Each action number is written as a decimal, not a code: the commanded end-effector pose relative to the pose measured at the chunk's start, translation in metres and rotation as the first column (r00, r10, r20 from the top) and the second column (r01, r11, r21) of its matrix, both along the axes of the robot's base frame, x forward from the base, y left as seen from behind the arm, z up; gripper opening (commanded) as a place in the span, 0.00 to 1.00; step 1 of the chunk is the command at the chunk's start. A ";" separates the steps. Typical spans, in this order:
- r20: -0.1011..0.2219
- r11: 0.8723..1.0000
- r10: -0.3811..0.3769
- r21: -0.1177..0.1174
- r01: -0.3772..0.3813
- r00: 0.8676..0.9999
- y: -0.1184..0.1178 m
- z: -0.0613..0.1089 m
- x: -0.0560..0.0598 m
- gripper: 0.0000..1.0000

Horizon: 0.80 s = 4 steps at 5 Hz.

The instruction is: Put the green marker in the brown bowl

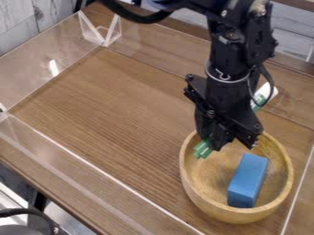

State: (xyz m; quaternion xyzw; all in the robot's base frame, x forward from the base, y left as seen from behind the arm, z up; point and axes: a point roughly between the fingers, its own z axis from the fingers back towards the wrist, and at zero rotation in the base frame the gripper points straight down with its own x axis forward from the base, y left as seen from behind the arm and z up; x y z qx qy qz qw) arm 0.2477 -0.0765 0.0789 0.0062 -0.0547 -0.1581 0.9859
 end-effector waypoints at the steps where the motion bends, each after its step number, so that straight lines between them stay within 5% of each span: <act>1: 0.092 1.000 0.008 -0.026 -0.006 0.996 -0.002 0.024 0.012 0.00; 4: 0.115 0.998 0.035 -0.049 -0.029 0.993 -0.007 0.030 0.012 0.00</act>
